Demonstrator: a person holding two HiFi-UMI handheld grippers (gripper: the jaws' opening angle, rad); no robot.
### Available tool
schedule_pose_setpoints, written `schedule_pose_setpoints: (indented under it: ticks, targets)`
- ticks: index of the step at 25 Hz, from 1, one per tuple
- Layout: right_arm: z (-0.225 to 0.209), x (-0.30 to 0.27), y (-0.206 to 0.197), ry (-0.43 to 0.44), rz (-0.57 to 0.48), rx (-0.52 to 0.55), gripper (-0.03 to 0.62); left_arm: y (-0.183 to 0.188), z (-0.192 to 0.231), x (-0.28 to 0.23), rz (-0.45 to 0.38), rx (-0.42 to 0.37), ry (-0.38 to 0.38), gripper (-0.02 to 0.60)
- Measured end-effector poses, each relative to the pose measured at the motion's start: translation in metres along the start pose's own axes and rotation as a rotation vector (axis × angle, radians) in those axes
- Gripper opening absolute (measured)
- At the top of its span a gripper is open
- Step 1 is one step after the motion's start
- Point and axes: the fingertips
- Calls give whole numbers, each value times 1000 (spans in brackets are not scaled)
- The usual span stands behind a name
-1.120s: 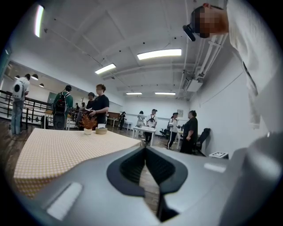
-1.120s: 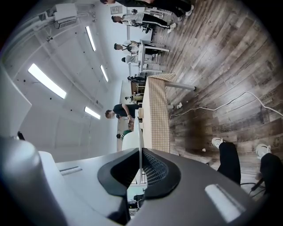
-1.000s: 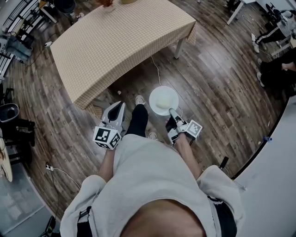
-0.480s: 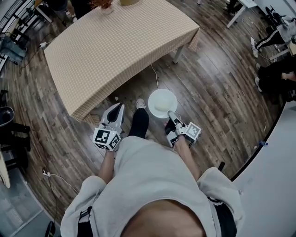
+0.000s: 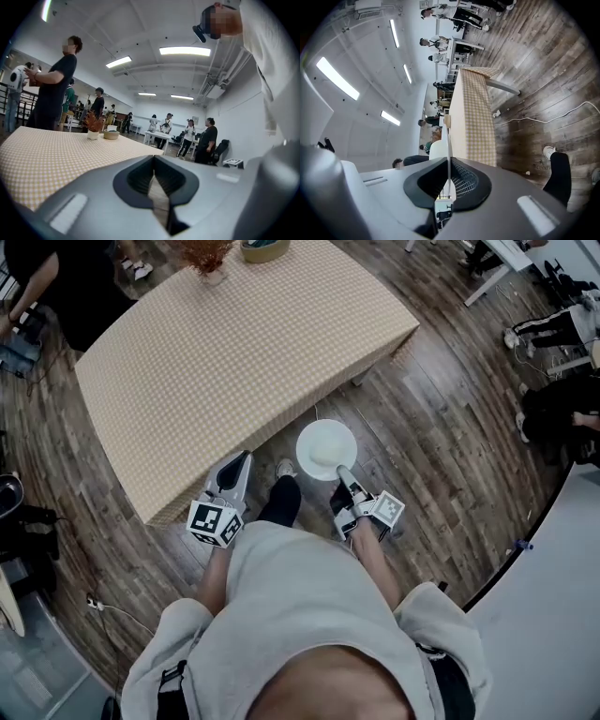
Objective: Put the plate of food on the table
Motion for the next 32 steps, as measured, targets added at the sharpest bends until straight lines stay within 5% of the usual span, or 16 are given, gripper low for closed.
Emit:
schedule_pose_setpoints:
  ticks: [10,18,32]
  targets:
    - [36,-122,59,-8,11,21,11,34,81,-106,-4,16,-37,9]
    - [66,-184,82,14,16,53,11,58,122,-143,-43,6,-43,9]
    - [72,-192,98,21,21,62,11,68,114,-161,-52,1,-65,9]
Point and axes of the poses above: the fingertips, and each gripper's own axes: x backward along the fingers, z to its left, y out of its top, and after that the axes turned 5 degrees about -x, right-handed
